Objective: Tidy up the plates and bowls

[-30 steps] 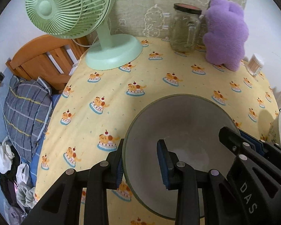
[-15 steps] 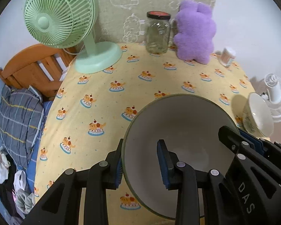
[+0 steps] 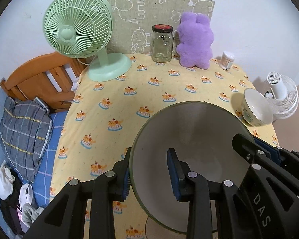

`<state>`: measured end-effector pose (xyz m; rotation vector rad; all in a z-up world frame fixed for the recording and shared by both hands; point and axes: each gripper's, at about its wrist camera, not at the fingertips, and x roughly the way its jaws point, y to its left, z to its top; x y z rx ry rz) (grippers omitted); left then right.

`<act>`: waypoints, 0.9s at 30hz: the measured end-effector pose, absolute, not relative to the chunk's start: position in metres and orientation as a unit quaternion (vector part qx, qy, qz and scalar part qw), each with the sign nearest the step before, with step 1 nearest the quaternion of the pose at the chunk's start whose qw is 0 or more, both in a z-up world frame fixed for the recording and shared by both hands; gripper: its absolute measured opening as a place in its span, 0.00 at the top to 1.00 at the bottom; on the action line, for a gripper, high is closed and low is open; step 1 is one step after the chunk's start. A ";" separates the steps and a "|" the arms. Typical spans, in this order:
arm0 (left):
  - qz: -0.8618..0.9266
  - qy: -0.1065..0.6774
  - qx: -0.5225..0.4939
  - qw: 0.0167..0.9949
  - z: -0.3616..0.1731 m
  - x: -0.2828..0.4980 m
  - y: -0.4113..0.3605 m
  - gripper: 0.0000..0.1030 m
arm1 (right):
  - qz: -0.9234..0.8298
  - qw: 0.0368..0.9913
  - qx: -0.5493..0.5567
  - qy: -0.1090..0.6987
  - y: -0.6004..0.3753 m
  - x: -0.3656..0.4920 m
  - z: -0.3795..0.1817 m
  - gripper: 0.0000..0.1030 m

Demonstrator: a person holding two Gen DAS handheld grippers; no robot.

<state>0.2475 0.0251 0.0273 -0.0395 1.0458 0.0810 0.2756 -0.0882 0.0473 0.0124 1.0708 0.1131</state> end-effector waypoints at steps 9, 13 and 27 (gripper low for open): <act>0.021 0.503 -0.030 0.863 0.023 0.211 0.025 0.70 | 0.034 0.859 0.015 0.510 -0.092 0.235 0.049 0.84; 0.008 0.507 -0.031 0.861 0.015 0.198 0.021 0.69 | 0.022 0.860 0.017 0.509 -0.096 0.218 0.044 0.84; -0.016 0.536 -0.016 0.844 -0.015 0.173 0.019 0.69 | -0.003 0.840 0.031 0.541 -0.098 0.184 0.012 0.83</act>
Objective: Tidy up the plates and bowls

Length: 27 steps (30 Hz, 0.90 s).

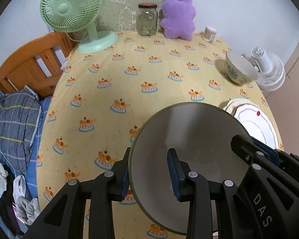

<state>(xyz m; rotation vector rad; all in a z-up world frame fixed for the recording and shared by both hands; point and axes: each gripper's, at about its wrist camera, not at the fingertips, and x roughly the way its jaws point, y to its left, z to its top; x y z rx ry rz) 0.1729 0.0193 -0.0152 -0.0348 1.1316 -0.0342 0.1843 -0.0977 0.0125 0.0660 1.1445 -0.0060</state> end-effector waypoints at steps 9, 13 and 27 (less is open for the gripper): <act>-0.029 0.556 -0.020 0.831 -0.034 0.169 0.024 0.69 | -0.018 0.826 0.028 0.562 -0.095 0.179 -0.006 0.83; -0.034 0.557 -0.019 0.829 -0.039 0.170 0.025 0.69 | -0.023 0.823 0.025 0.567 -0.093 0.180 -0.011 0.83; -0.053 0.566 -0.014 0.822 -0.052 0.176 0.023 0.69 | -0.038 0.823 0.008 0.567 -0.089 0.185 -0.022 0.83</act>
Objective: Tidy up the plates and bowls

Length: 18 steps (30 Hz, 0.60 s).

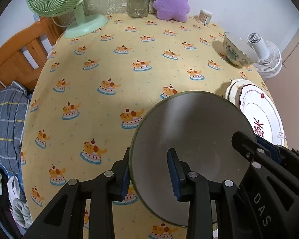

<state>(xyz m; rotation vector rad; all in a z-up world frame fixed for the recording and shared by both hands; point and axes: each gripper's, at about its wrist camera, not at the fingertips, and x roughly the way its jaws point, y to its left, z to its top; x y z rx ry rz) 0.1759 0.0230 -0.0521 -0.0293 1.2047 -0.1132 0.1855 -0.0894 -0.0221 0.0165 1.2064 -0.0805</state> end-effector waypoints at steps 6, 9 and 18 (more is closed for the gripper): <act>-0.065 0.562 -0.012 0.825 -0.048 0.174 0.023 0.62 | -0.035 0.823 0.016 0.567 -0.091 0.184 -0.022 0.79; -0.073 0.556 -0.003 0.828 -0.043 0.171 0.023 0.53 | -0.025 0.825 0.022 0.565 -0.090 0.182 -0.021 0.70; -0.084 0.556 0.000 0.827 -0.037 0.168 0.024 0.25 | -0.014 0.831 0.039 0.554 -0.088 0.175 -0.015 0.29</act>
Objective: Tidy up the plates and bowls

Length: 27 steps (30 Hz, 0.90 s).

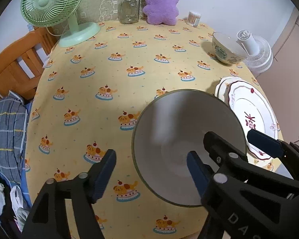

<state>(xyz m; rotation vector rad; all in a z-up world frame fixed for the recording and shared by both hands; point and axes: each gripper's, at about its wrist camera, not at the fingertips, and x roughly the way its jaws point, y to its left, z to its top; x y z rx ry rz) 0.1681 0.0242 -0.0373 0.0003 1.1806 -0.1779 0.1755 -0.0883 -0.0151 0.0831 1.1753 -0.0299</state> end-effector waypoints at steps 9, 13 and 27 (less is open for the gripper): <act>-0.089 0.546 0.008 0.833 -0.034 0.174 0.017 0.18 | -0.022 0.838 0.035 0.544 -0.098 0.177 -0.008 0.21; -0.072 0.544 0.012 0.836 -0.034 0.178 0.015 0.18 | -0.004 0.839 0.044 0.543 -0.102 0.182 -0.012 0.21; 0.001 0.526 -0.016 0.850 -0.006 0.205 -0.023 0.18 | 0.078 0.846 0.033 0.526 -0.146 0.224 0.013 0.21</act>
